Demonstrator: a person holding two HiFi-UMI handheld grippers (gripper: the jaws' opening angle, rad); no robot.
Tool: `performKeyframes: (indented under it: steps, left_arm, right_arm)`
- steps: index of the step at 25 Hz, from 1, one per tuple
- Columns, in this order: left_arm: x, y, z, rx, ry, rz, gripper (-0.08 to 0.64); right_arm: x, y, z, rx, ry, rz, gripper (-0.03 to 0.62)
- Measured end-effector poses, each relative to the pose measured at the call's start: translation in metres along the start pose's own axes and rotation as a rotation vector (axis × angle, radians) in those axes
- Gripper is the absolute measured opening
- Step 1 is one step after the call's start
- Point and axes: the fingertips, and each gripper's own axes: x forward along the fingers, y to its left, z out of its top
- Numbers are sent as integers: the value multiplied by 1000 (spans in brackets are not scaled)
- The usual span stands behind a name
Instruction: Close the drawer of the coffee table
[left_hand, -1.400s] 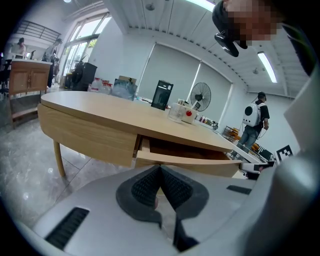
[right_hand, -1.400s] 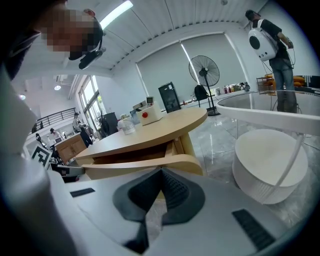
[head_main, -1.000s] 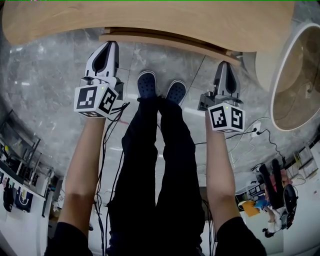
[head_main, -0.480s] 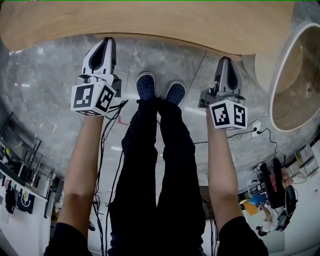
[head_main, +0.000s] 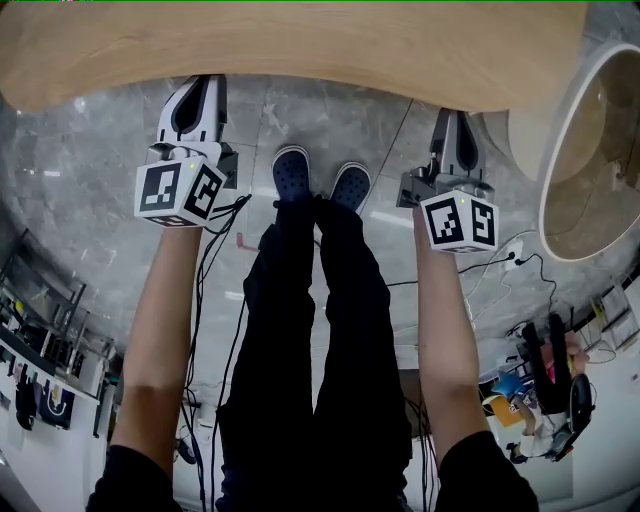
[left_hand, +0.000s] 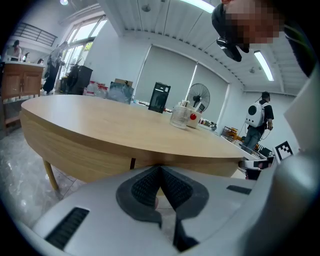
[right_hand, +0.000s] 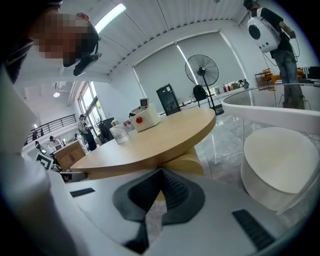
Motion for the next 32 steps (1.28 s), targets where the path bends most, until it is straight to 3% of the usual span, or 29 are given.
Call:
performKeyframes:
  steps: [21,27,32]
  left_arm:
    - [2,1,2,11,-15,-3,25]
    - [5,1,6,13,-7,7,25]
    - [-5,-10,-11,-4,48,14,25]
  right_arm:
    - [3,2,0,-64,-22,47,26]
    - [7,4,4,-88,34,18,26]
    - [-2,11,0,-100,72,48,26]
